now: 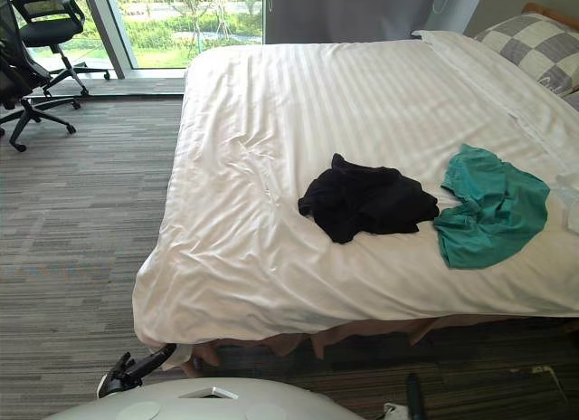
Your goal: Tidy up the quilt and then pick up the clothes from the bed and put them into the laundry hamper
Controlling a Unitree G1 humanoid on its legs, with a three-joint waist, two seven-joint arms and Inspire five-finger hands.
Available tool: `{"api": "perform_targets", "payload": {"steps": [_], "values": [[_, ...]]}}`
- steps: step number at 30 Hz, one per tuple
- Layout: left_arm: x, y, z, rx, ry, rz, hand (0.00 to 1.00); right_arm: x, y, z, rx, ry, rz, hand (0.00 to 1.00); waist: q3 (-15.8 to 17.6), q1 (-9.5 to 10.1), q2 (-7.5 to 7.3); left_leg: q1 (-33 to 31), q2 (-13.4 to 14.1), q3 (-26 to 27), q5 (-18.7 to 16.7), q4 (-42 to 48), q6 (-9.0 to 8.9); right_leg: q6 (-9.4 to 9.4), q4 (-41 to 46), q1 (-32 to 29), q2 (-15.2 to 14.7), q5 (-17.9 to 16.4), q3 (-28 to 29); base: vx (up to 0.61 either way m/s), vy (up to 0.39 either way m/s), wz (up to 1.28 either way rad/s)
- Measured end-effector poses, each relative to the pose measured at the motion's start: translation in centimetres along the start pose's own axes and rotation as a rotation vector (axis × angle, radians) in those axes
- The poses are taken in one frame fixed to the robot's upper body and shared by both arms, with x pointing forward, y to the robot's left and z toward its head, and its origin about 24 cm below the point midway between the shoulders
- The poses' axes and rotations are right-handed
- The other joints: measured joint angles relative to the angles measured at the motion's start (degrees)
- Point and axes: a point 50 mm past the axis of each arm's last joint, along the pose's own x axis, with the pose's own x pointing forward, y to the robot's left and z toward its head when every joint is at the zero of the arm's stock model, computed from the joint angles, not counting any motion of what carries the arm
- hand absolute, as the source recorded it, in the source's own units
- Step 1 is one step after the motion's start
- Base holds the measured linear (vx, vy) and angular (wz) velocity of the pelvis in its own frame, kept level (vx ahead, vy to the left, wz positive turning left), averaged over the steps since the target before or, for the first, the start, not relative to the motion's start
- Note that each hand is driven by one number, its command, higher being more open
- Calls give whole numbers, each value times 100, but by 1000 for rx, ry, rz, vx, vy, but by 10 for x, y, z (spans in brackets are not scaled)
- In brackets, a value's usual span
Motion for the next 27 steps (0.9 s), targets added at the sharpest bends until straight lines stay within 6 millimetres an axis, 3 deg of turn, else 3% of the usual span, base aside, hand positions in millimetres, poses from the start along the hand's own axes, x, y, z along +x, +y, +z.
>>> {"api": "perform_targets", "payload": {"steps": [3, 4, 5, 7, 9, 11, 13, 16, 18, 19, 21, 24, 27], "values": [[-1, 2, -5, 17, 29, 2, 100, -7, 65, 70, -16, -267, 257, 0, -9, -108, 6, 2, -9, 7, -66, -2, 8, 23, -13, 2, 3, 7, 12, -71, -25, -2], [-2, 2, -10, 51, 57, -11, 100, -24, 103, 118, -65, -463, 417, 0, -14, -155, 1, 0, -11, 16, -96, -3, 8, 29, -16, -7, 9, 11, 28, -94, -48, -2], [-3, 2, -11, 62, 65, -17, 100, -31, 114, 138, -101, -546, 473, 0, -21, -155, -10, -15, -11, 9, -104, -3, 17, 29, -21, -13, 13, 11, 26, -76, -55, 4], [-5, 6, -15, 94, 92, -18, 100, -65, 151, 205, -181, -761, 709, 0, -93, -213, -120, -208, -25, -77, -75, 0, -2, 29, -52, -160, 35, 12, 14, -19, -52, 10], [-7, 13, -19, 105, 121, -3, 100, -97, 176, 231, -218, -899, 885, 0, -93, -350, -165, -300, -16, -193, -8, 4, -3, 24, -53, -231, 49, 10, -12, 38, -52, 9], [-8, 18, -23, 116, 141, 4, 100, -128, 190, 241, -214, -999, 1049, 0, -61, -437, -224, -344, -3, -238, -1, 9, 0, 18, -51, -263, 64, 7, -23, 39, -51, 5], [-8, 21, -21, 120, 138, 1, 100, -153, 204, 237, -226, -1036, 1224, 0, -18, -473, -292, -365, -2, -315, -10, 78, 28, 14, -55, -249, 50, 5, -21, 33, -29, 1], [-5, 21, -12, 118, 111, -26, 100, -189, 235, 204, -281, -896, 1554, 0, 2, -502, -317, -371, -8, -505, -57, 227, 101, 14, -55, -148, 6, 5, -65, 4, -17, 12], [0, 12, 2, 89, 60, -74, 100, -205, 255, 159, -314, -687, 1739, 0, 28, -454, -286, -438, -8, -721, -79, 284, 138, 13, -55, -83, -20, 5, -203, -37, -23, 36], [1, 8, 6, 86, 44, -90, 100, -208, 257, 147, -323, -639, 1766, 0, 43, -409, -275, -461, -8, -770, -79, 290, 138, 13, -55, -79, -26, 5, -247, -40, -9, 42], [3, -8, 19, 75, -14, -164, 100, -219, 263, 102, -356, -463, 1848, 0, 232, -281, -224, -531, -13, -1023, -81, 338, 142, 13, -60, 15, -53, 5, -461, -48, -11, 49], [2, -16, 18, 79, -19, -206, 100, -230, 261, 58, -374, -304, 1886, 0, 317, -83, -135, -673, -35, -1280, -84, 376, 155, 14, -66, 45, -88, 5, -668, -32, -10, 45], [-1, -18, 11, 74, -5, -222, 100, -234, 260, 34, -375, -240, 1866, 0, 375, 4, -132, -755, -54, -1483, -83, 385, 161, 13, -66, 109, -115, 5, -812, -2, 7, 39]]}}
